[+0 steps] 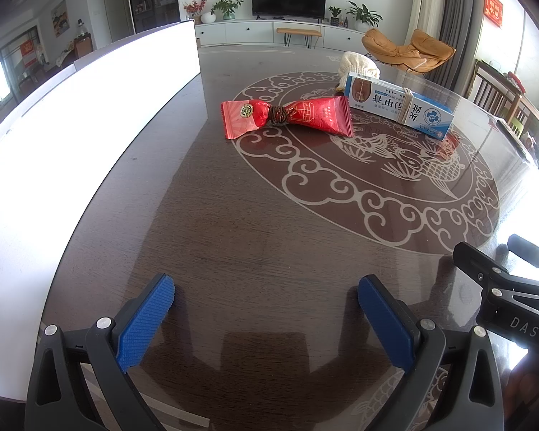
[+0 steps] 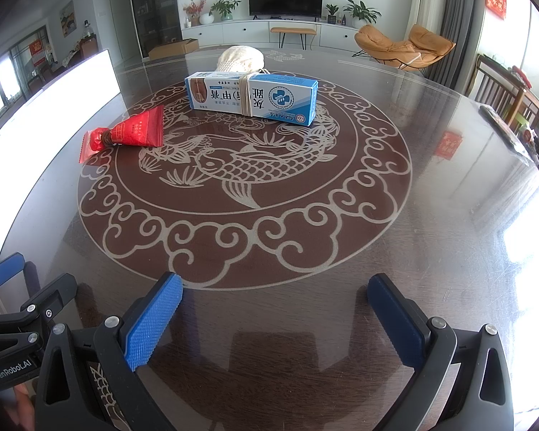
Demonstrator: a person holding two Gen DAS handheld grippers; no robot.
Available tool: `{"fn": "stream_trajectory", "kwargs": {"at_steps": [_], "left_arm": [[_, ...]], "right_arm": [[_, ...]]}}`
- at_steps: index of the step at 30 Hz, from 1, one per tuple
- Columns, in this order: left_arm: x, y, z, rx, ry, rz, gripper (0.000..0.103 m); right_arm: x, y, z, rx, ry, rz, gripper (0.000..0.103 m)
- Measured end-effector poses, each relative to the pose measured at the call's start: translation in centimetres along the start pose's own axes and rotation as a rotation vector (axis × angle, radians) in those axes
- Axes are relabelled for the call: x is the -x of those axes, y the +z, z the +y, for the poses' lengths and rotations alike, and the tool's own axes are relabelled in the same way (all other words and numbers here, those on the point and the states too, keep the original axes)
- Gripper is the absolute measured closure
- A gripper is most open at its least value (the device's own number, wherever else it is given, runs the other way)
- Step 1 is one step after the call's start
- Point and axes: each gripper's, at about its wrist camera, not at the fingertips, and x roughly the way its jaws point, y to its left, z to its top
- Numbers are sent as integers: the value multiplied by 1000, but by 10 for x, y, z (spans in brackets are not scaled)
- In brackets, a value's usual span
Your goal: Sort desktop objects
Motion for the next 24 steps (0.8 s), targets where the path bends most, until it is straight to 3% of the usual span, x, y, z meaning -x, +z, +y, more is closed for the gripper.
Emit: {"fn": "stream_trajectory", "kwargs": {"at_steps": [24], "left_arm": [[-2,2,32,138,99,5,0]], "right_arm": [[0,0,0,0,-1,-1,0]]}}
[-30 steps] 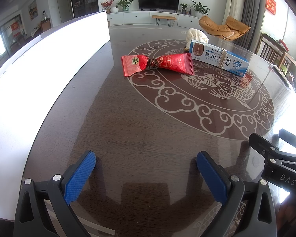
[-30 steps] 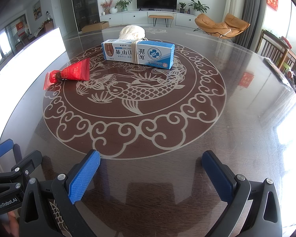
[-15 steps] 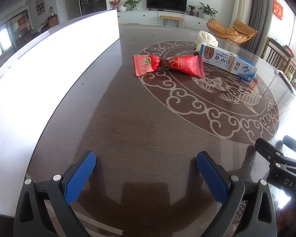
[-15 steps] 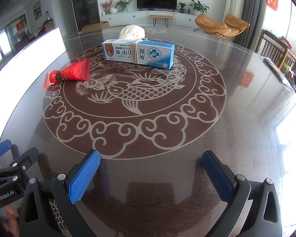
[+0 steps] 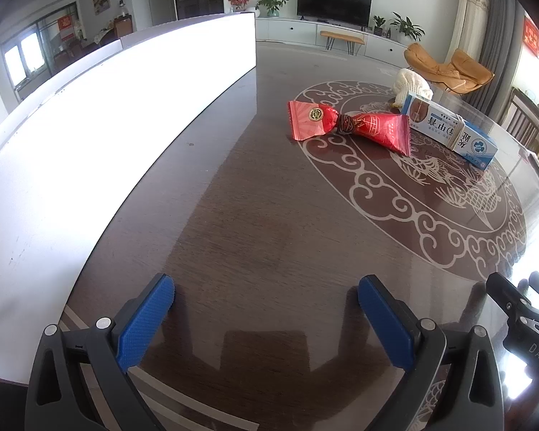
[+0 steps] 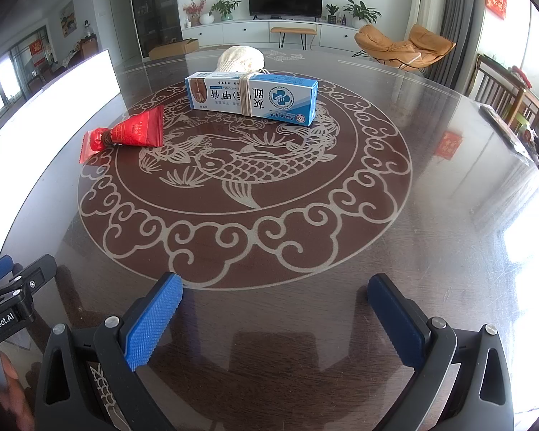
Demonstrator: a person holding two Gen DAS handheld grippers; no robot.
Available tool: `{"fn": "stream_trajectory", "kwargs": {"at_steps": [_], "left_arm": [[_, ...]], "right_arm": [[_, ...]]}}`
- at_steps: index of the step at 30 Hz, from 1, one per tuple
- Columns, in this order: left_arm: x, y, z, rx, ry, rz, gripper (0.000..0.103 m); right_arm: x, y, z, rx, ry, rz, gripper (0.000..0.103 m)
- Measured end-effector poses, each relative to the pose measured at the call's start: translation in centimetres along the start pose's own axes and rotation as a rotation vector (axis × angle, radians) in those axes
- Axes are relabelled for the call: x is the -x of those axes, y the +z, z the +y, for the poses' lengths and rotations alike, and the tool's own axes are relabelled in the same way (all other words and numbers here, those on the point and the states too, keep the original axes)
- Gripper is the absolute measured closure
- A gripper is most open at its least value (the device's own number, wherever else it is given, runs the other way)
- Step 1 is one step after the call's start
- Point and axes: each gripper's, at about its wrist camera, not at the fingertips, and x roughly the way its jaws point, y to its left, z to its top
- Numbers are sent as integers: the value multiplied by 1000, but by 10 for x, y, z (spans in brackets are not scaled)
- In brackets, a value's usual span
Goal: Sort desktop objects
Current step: 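Grasp the blue-and-white ointment box with the right tool and lift it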
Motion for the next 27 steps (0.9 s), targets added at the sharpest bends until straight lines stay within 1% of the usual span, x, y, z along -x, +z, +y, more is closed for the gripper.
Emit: {"fn": "stream_trajectory", "kwargs": {"at_steps": [3,4,5,6,8,9,10,12,13,15,17,18,19,20,21,22,24,25,26,27], "left_arm": [[-1,1,2,4,1,0,0],[-1,1,2,4,2,-1,0],[-1,1,2,5,3,-1,0],[-1,1,2,5,3,-2,0],[-1,1,2,6,5,-3,0],[-1,1,1,7,4,-3,0],[-1,1,1,8,2,-2,0],[-2,1,1,8,2,-2,0],[-2,1,1,8,2,-2,0],[-2,1,1,8,2,-2,0],[-2,1,1,8,2,-2,0],[-2,1,1,8,2,-2,0],[-2,2,1,8,3,-2,0],[-2,1,1,8,2,-2,0],[-2,1,1,8,2,-2,0],[-2,2,1,8,1,-2,0],[-2,1,1,9,2,-3,0],[-2,1,1,9,3,-3,0],[-2,1,1,9,3,-3,0],[-2,1,1,9,2,-3,0]], "right_arm": [[-1,1,0,1,6,1,0],[-1,2,0,3,28,-1,0],[-1,6,-2,9,72,-10,0],[0,14,-4,27,99,-32,0],[2,41,-6,92,54,-101,0],[3,58,-6,131,45,-139,0],[0,76,-5,178,53,-159,0],[-17,112,3,296,24,-136,0],[-31,126,7,358,6,-99,0],[-57,144,11,443,-21,-35,0],[-75,153,16,490,-21,9,1],[-79,155,19,500,3,18,10],[-82,156,22,498,50,27,18],[-84,157,24,484,92,45,37],[-86,156,27,466,108,64,50],[-85,155,29,452,108,65,53],[-78,147,33,435,140,59,70],[-74,141,33,420,156,62,76],[-68,134,33,391,183,69,78],[-62,126,29,344,222,80,79]]}}
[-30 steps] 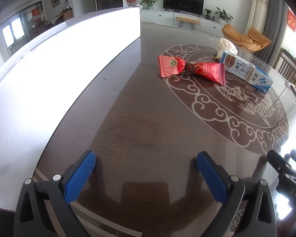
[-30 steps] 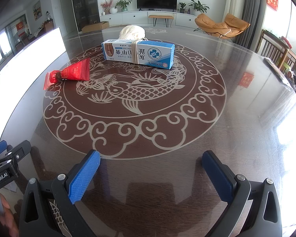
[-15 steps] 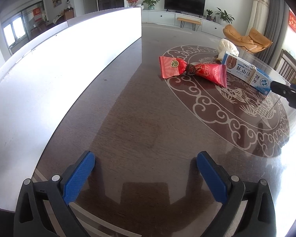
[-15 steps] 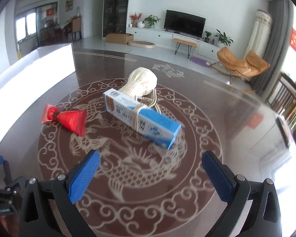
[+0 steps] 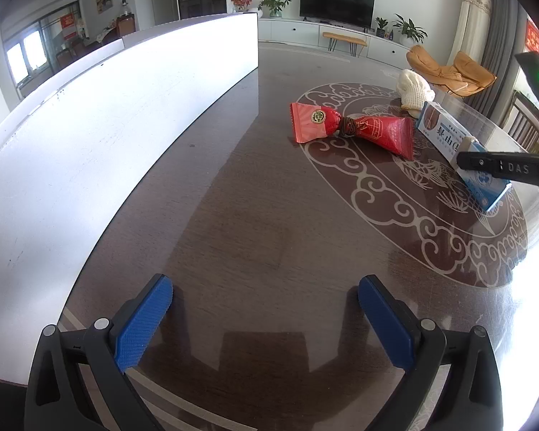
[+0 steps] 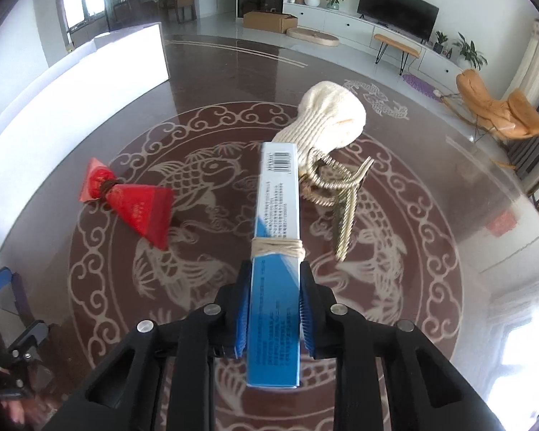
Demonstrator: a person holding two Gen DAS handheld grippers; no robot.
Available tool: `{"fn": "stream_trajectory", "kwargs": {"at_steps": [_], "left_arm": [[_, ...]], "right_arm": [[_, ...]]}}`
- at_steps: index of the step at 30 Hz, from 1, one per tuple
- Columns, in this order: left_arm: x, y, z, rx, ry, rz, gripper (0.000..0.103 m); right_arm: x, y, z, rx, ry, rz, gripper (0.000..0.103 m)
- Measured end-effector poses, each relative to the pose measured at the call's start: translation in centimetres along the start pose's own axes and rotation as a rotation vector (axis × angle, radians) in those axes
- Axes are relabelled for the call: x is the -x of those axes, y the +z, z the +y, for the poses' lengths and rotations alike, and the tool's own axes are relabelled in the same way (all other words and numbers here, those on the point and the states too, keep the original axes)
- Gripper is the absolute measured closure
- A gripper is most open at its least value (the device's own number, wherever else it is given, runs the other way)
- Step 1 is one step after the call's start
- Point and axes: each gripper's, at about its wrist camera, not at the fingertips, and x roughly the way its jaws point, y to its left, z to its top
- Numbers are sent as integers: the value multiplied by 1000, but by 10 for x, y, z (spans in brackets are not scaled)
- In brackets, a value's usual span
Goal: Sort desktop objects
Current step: 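Grasp the blue-and-white ointment box with the right tool and lift it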
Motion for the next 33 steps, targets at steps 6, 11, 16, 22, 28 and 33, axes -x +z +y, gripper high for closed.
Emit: {"fn": "stream_trajectory", "kwargs": {"at_steps": [6,11,16,22,28,33], "left_arm": [[0,1,0,-1,-2,1,0],[-1,1,0,0,-2,0,0],[0,1,1,0,-3,0,0],[0,1,0,-1,-3,0,0],[0,0,0,-2,-3,-1,0],[0,-1,0,-2,-2,-1,0]], "right_arm": [[28,-77,-15,-385,405,9,77],[53,-122,-39,-505,365,-46,36],[69,-115,-23,-304,146,-57,8],[45,-106,3,-38,-2,-12,8],[33,-112,2,-31,-16,-33,0],[34,-117,4,-29,-17,-81,0]]}}
